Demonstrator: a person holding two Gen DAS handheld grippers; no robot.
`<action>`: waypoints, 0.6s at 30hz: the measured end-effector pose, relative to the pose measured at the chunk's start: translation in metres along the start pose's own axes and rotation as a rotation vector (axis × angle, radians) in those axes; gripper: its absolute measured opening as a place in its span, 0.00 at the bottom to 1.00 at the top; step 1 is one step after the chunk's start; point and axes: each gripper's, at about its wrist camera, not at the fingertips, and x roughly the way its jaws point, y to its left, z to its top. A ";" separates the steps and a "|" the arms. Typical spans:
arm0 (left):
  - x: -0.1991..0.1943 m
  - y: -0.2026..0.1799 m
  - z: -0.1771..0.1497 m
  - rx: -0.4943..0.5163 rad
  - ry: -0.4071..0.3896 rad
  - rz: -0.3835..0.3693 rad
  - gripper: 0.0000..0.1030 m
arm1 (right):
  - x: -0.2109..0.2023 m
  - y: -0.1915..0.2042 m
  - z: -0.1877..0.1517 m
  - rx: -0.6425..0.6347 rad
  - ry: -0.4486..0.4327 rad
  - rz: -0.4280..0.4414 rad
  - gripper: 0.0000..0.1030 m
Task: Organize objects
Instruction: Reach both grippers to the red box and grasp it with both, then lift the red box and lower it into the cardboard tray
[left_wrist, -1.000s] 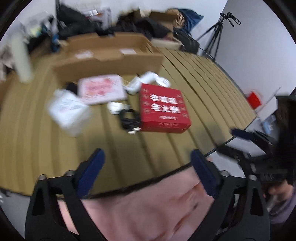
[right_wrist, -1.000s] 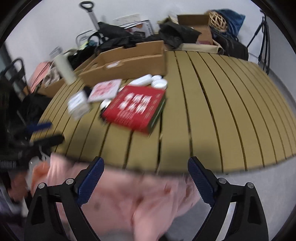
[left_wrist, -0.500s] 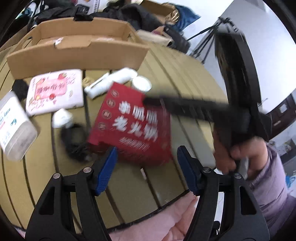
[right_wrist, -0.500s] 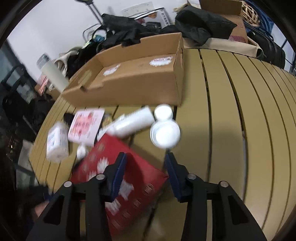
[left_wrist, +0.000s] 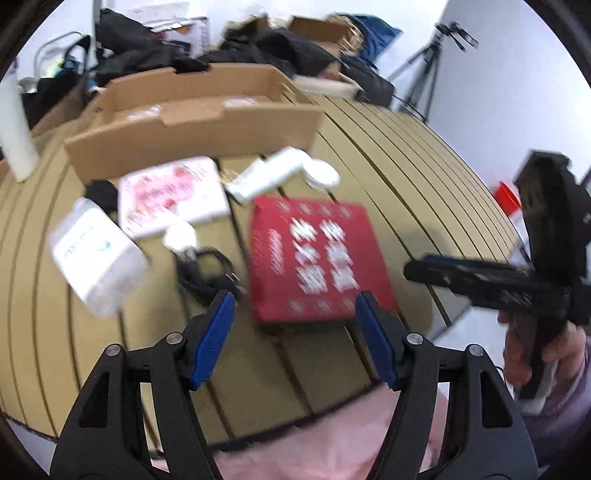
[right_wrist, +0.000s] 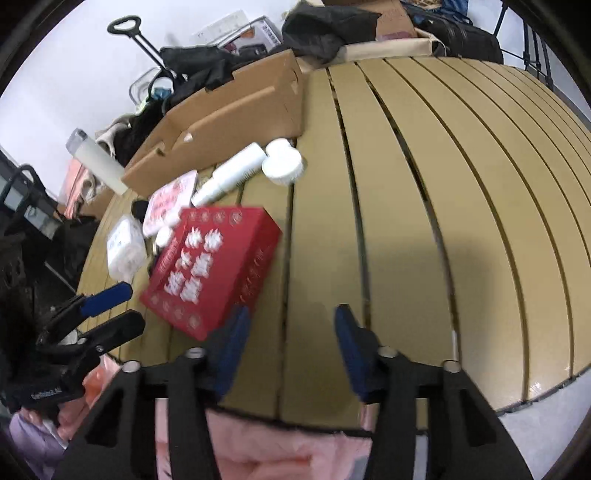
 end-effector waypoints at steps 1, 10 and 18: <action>0.002 0.004 0.005 0.001 -0.015 0.006 0.62 | -0.002 0.000 0.004 0.006 -0.010 0.033 0.77; 0.064 0.010 0.037 -0.053 0.092 -0.083 0.46 | 0.029 0.013 0.009 0.027 -0.012 0.043 0.52; 0.069 -0.004 0.026 -0.040 0.126 -0.132 0.43 | 0.023 0.001 0.007 0.058 0.016 0.034 0.48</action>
